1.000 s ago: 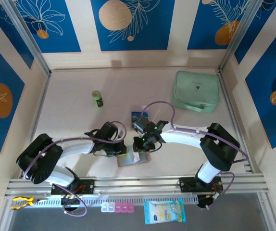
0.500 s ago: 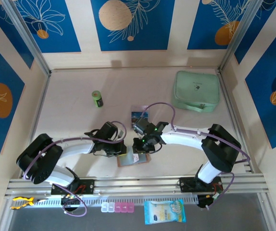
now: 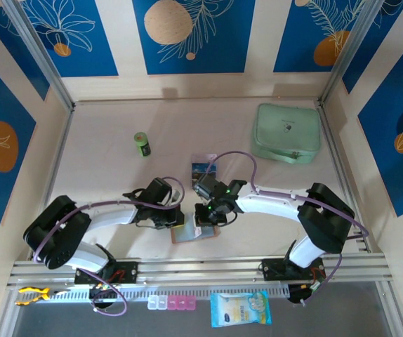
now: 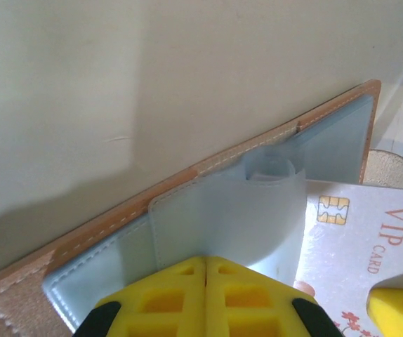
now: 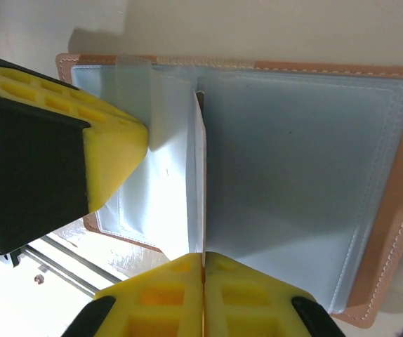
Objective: Take the credit cards out of the card holder
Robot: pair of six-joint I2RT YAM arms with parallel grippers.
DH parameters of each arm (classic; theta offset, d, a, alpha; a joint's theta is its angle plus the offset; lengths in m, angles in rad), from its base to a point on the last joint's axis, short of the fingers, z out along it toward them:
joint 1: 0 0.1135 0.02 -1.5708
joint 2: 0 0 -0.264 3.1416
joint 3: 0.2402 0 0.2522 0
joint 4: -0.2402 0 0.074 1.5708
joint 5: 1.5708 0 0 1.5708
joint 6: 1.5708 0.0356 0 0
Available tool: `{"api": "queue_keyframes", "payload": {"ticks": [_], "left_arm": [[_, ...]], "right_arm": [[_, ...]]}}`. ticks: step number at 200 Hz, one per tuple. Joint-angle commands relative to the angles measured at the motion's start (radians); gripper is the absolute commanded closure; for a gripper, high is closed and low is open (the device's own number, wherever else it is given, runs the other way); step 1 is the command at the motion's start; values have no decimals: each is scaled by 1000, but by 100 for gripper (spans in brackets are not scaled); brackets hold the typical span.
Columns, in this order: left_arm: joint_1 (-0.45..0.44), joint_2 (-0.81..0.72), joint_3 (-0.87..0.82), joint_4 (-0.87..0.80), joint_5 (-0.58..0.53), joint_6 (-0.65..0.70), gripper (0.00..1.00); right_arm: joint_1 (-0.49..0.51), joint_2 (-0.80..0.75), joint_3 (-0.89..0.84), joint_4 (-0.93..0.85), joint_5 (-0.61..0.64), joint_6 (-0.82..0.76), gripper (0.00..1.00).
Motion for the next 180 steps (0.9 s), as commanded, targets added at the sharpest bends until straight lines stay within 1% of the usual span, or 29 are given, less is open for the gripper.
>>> {"api": "queue_keyframes", "payload": {"ticks": [1,38,72,89,114,145,172,180], "left_arm": [[-7,-28,45,-127,-58,64,100],[-5,-53,84,-202,-119,107,100],[-4,-44,101,-207,-115,113,99],[-2,-50,101,-212,-118,112,98],[-2,-78,94,-214,-132,110,97],[1,-120,79,-219,-151,108,91],[2,-162,62,-229,-166,108,91],[4,-169,60,-234,-168,111,91]], "right_arm": [[4,-32,-3,-36,21,5,94],[-14,-76,4,-76,59,-21,96],[-53,-119,19,-118,65,-83,96],[-82,-141,29,-141,57,-150,96],[-137,-158,32,-137,34,-337,97],[-232,-144,49,-169,19,-616,98],[-334,-139,80,-185,-80,-893,98],[-351,-134,94,-193,-81,-966,98]]}}
